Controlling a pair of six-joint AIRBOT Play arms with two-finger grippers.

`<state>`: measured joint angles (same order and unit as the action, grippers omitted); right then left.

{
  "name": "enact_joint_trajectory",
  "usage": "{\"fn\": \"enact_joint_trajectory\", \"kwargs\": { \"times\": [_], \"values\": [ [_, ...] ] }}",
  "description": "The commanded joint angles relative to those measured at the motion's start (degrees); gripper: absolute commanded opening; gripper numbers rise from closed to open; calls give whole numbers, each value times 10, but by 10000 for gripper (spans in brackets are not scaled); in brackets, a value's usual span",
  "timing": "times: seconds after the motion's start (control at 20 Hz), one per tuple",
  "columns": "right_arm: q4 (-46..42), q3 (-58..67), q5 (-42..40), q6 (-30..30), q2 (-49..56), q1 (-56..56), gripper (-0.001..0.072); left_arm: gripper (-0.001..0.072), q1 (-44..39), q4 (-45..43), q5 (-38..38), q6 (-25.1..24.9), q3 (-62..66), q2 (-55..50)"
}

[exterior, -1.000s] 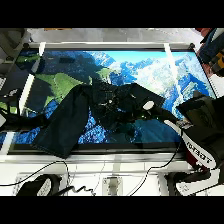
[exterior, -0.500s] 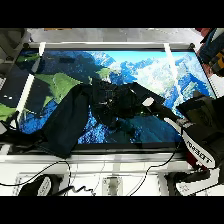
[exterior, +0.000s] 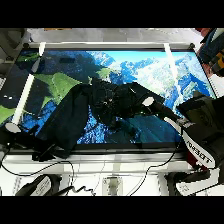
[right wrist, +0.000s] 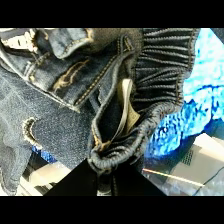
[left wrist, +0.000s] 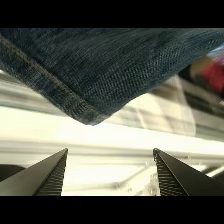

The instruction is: Fold the clothes and pants, and hang the long-sleeved shirts on hangers.

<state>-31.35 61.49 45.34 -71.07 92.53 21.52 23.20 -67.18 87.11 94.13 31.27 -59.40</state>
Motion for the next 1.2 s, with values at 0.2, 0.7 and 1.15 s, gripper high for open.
{"fn": "enact_joint_trajectory", "kwargs": {
  "times": [0.2, 0.7, 1.15],
  "values": [
    [0, 0, -3, 0, 0, 0, 27, 623, -40, -72, -31, 2, -3, -97],
    [-16, 1, -57, 0, -24, 0, 26, 124, -145, -57, -205, 40, -2, -98],
    [-257, 1, -260, 1, -177, -30, 26, 28, -38, -138, -209, -18, 284, -99]
  ]
}}
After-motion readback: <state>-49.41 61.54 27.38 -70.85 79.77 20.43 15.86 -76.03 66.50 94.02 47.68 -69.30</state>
